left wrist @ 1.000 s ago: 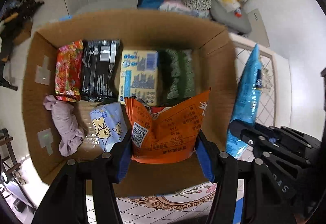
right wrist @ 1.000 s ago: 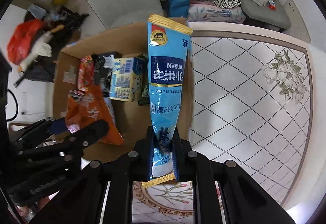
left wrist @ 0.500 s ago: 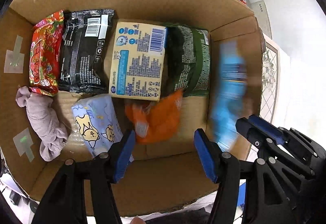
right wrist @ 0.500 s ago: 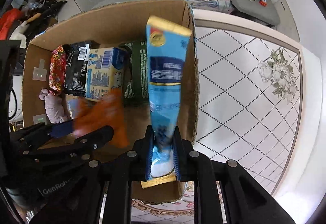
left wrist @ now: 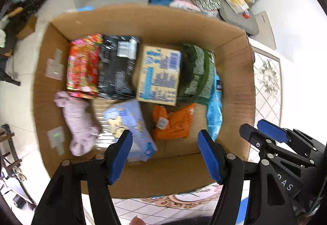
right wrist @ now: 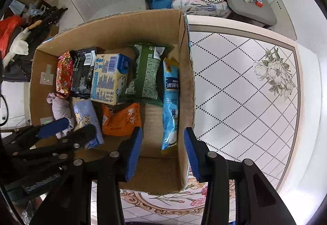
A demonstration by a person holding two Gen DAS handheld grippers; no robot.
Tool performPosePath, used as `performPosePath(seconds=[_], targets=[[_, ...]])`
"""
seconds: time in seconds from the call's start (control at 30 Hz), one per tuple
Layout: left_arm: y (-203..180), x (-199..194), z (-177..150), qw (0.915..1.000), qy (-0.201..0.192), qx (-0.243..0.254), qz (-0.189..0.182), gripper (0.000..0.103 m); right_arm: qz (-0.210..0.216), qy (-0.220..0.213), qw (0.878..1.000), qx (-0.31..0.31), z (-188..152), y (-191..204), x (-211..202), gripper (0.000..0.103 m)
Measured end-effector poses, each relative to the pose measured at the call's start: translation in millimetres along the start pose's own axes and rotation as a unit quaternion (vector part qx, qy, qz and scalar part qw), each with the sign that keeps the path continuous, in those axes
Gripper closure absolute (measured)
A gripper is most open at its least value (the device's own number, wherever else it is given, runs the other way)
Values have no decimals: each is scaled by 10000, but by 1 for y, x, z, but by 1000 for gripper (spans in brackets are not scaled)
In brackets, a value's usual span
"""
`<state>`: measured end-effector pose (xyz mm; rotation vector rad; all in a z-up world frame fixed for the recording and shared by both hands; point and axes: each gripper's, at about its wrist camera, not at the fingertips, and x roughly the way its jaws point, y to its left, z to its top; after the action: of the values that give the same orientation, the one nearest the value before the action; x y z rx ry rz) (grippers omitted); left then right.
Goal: Organize soft objects
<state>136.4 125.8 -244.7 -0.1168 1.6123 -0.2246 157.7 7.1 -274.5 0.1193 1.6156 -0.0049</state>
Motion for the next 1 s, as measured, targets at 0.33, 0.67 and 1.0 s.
performPosePath(seconds=[0.33, 0.67, 1.0], targets=[[17, -29, -28, 9934, -750, -101, 865, 6, 6, -178, 9998, -123, -26, 13, -5, 36], [24, -35, -50, 9896, -1003, -284, 994, 1, -231, -443, 9985, -237, -48, 20, -10, 2], [7, -82, -83, 9836, -1515, -261, 938, 1, -156, -870, 9960, -117, -69, 7, -47, 1]])
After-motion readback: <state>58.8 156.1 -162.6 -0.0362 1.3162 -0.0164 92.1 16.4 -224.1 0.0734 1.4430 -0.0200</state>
